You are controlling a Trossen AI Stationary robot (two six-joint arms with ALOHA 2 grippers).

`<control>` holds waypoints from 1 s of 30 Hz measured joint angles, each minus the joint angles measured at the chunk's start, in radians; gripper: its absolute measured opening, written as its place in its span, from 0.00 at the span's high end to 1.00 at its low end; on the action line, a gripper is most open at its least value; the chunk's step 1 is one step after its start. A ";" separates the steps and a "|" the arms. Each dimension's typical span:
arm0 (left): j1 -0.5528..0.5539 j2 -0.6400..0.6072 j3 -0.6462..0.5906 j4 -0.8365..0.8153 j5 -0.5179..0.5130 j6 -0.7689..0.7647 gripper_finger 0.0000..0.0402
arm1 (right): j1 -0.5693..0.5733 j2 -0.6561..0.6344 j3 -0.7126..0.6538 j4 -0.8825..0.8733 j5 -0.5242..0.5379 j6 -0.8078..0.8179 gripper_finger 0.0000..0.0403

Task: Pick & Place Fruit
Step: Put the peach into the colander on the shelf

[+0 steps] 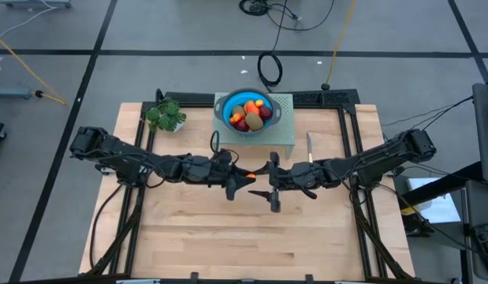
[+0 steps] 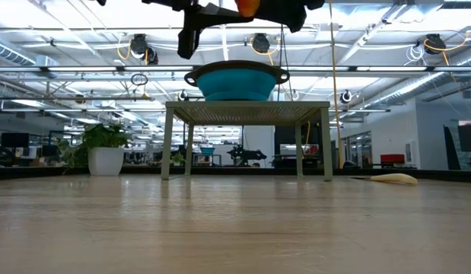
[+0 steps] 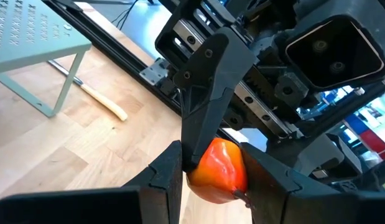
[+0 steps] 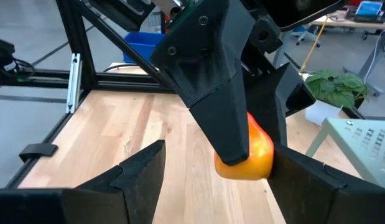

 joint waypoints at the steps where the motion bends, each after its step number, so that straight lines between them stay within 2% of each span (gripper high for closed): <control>1: -0.001 0.000 0.000 -0.004 -0.001 0.003 0.68 | 0.003 0.000 0.000 0.005 0.002 -0.009 0.36; 16: -0.004 -0.003 0.002 -0.048 -0.005 0.059 0.68 | 0.011 0.002 -0.002 0.070 0.012 -0.089 0.37; 30: -0.004 -0.002 0.002 -0.084 0.087 0.118 0.68 | 0.012 0.001 -0.002 0.040 0.000 -0.095 0.37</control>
